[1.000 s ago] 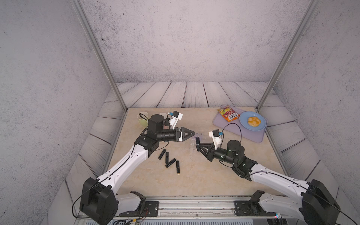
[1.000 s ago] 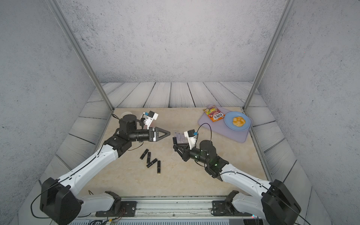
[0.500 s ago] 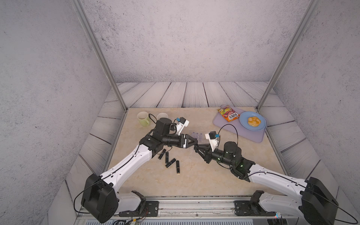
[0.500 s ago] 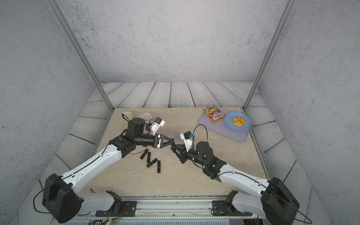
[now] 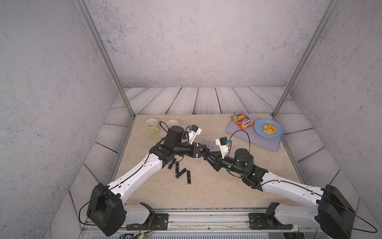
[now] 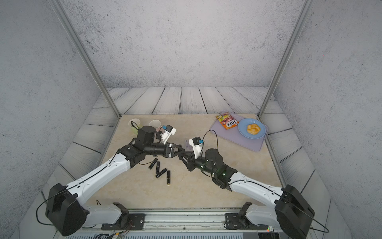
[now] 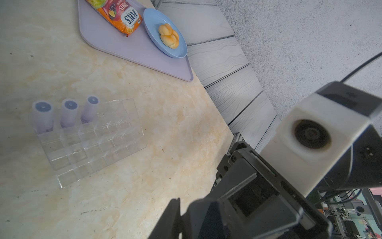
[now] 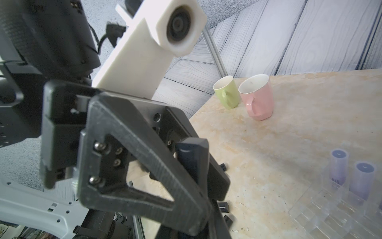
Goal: Arrange the lipsticks in the organizer
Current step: Pick up the lipstick at the center of the board.
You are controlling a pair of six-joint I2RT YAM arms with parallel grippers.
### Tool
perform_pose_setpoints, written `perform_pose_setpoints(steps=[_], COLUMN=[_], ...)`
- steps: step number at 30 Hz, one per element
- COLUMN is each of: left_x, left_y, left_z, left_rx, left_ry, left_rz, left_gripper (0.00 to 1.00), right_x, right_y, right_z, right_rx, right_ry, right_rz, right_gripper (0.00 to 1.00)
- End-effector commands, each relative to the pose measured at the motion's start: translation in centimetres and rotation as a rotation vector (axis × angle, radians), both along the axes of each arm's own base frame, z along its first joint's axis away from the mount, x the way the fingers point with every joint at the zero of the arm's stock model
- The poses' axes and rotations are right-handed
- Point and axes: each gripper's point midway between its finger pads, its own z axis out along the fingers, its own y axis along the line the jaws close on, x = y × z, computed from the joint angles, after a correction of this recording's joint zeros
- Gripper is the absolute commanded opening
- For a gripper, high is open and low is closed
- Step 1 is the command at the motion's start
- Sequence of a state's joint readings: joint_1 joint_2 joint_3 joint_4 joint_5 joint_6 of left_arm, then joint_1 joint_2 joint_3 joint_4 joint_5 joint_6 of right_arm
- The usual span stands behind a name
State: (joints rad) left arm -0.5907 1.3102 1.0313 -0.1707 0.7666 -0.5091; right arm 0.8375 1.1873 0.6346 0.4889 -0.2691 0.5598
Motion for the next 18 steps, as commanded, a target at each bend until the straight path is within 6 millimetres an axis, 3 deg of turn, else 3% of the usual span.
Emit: perform_pose_setpoints(steps=[1, 3, 6, 9, 13, 18], left_x=[-0.1, -0.2, -0.3, -0.4, 0.5, -0.7], left_y=[-0.4, -0.5, -0.7, -0.3, 1.0, 0.6], left_z=[-0.3, -0.2, 0.2, 0.9, 2.5, 4.0], left_rx=[0.009, 0.003, -0.015, -0.024, -0.019, -0.062], left_ry=[-0.007, -0.008, -0.018, -0.066, -0.143, -0.197], left_rz=[-0.023, -0.031, -0.042, -0.04, 0.008, -0.1], left_gripper=[0.38, 0.34, 0.19, 0.06, 0.01, 0.01], right_x=[0.5, 0.6, 0.7, 0.9, -0.8, -1.7], right_y=[-0.1, -0.3, -0.3, -0.4, -0.5, -1.5], right_z=[1.7, 1.6, 1.5, 1.1, -0.2, -1.0], right_rx=[0.041, 0.037, 0.041, 0.048, 0.045, 0.013], right_ry=[-0.025, -0.02, -0.01, 0.042, 0.087, 0.105], right_rz=[-0.032, -0.043, -0.054, -0.07, 0.033, 0.093], right_gripper=[0.1, 0.1, 0.11, 0.3, 0.44, 0.47])
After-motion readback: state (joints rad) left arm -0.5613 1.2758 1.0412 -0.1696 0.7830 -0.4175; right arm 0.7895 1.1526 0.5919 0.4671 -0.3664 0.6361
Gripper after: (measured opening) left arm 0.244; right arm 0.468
